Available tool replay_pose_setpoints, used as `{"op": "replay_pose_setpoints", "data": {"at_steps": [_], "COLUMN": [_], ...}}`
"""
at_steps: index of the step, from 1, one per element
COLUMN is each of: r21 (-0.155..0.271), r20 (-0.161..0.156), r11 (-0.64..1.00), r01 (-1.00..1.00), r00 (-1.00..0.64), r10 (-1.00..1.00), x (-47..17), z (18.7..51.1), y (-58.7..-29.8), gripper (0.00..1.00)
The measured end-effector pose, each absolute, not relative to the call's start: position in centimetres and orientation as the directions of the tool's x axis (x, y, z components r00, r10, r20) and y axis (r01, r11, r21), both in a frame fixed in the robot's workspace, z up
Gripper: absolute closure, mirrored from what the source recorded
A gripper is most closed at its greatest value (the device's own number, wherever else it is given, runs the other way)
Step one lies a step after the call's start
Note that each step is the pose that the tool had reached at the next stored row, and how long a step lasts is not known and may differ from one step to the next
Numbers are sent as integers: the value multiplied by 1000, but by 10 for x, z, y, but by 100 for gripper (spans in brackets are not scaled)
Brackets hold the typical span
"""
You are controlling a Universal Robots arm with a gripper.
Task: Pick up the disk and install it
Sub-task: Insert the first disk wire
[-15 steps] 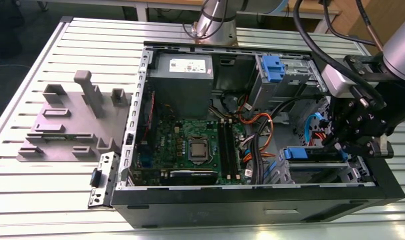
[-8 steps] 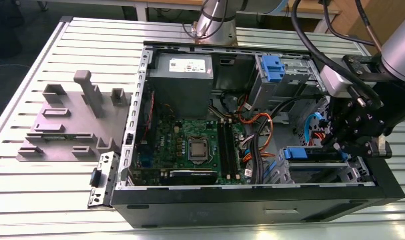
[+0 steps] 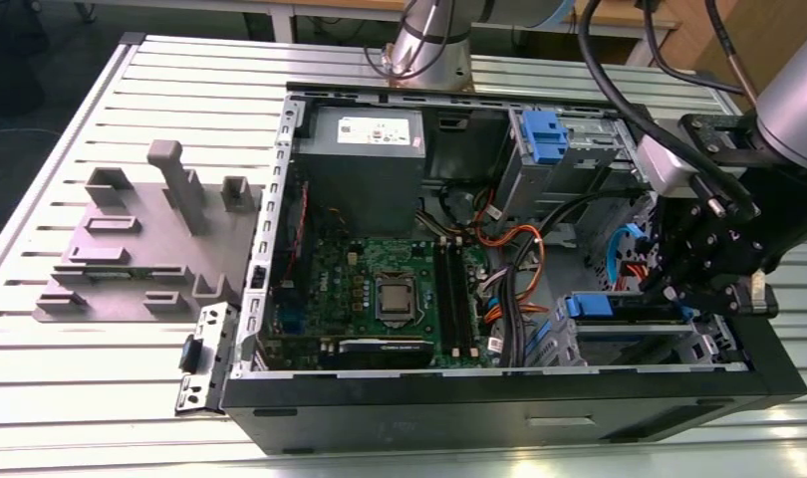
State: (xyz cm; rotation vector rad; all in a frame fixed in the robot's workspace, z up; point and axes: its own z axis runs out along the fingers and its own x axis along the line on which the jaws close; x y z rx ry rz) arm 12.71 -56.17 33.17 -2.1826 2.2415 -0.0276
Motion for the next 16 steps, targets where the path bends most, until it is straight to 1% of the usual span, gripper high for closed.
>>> {"op": "replay_pose_setpoints", "data": {"at_steps": [15, 16], "r21": [-22, -22], "r20": [2, 2], "r11": [27, 27], "r01": [-999, -999], "r00": [-27, -27], "r10": [-1000, -1000], "x": [127, 127], "z": [328, 329], "y": [-562, -562], "gripper": [82, 76]}}
